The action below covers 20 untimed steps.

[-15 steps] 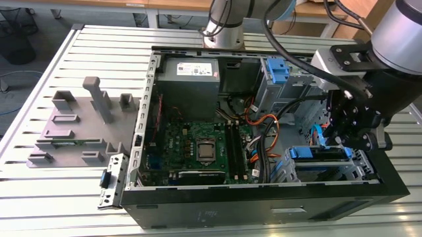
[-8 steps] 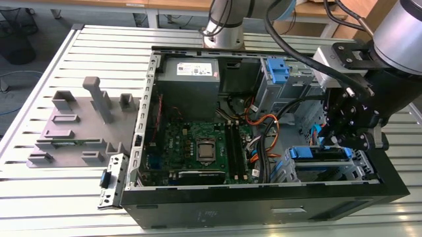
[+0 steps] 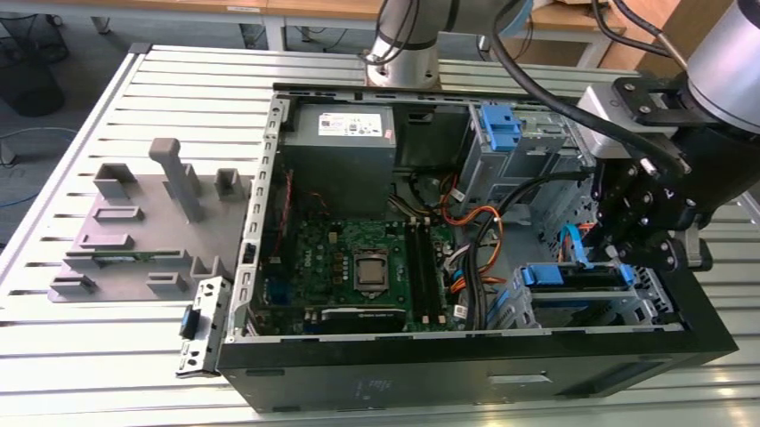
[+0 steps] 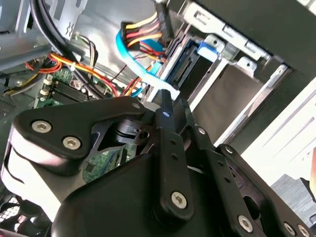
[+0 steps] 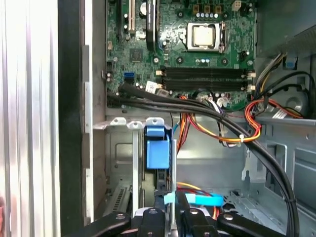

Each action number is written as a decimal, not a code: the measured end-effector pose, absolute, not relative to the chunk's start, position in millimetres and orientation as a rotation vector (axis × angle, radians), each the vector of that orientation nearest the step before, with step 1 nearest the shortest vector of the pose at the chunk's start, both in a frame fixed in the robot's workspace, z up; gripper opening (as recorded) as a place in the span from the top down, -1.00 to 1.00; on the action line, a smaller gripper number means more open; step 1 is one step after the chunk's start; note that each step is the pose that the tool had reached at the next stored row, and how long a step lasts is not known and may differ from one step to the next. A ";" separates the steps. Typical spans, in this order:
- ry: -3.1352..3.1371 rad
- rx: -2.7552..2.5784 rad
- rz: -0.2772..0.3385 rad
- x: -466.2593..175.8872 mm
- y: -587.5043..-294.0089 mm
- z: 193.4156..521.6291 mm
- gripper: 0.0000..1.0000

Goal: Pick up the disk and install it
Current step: 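Insert the first disk wire, then insert the second disk wire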

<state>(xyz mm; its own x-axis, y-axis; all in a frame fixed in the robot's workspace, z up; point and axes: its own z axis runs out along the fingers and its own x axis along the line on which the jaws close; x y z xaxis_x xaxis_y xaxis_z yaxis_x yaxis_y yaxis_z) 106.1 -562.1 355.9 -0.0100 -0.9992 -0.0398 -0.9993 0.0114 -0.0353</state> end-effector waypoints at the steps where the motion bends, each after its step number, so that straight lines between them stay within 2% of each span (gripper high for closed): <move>1: 2.195 -2.172 0.004 108.7 -562.1 355.9 0.53; 20: 2.195 -2.171 0.006 121.3 -562.1 363.9 0.53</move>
<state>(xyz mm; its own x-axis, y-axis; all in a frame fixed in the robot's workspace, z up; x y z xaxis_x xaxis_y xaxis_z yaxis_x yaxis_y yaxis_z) 121.3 -562.1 363.9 -0.0100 -0.9991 -0.0415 -0.9993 0.0115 -0.0352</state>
